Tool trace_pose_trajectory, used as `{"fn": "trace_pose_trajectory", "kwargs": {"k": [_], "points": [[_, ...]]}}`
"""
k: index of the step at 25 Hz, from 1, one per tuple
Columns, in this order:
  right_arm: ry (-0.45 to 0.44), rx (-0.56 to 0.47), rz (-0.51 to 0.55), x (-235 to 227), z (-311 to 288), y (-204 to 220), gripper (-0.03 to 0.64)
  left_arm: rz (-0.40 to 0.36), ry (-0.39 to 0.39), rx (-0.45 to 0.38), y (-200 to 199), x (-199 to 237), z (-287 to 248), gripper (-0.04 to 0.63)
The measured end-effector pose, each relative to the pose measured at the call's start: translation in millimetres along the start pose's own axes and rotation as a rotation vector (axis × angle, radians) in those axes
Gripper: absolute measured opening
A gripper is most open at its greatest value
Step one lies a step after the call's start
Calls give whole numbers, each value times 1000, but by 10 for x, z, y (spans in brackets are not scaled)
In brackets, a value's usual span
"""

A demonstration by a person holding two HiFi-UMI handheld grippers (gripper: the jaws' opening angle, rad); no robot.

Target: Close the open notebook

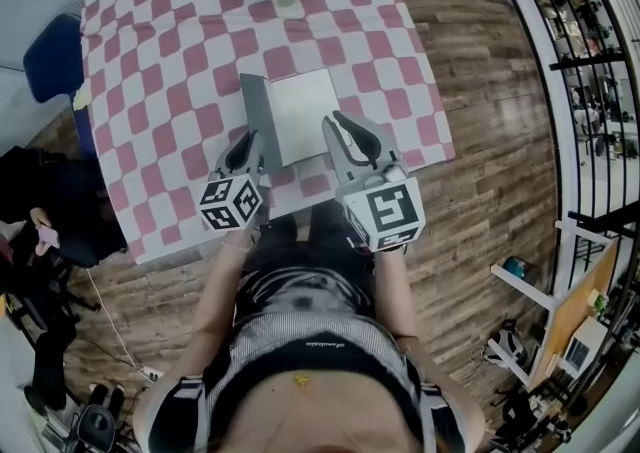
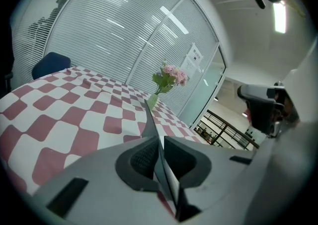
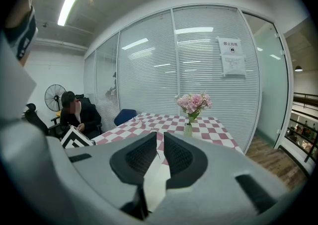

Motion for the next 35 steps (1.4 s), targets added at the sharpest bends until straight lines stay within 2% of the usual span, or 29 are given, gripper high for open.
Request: {"fn": "trace_pose_trajectory", "kwargs": {"k": [14,35], "points": [[-22,-9,10,-285,21,-56,46,-20,17,23,-26,-357,-183,28],[-80,-44,8,-598,-31,-113,44,-39,-7,43,25,-625,-393,28]]}}
Point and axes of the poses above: the fingertips, and each gripper's own axes: z backward along the fingers, x to its left, y out of its underside, the point moved 4 cm from there along z, backward along the fingers, and after that the axes turned 3 degrees about z, right-handed, at the moved point
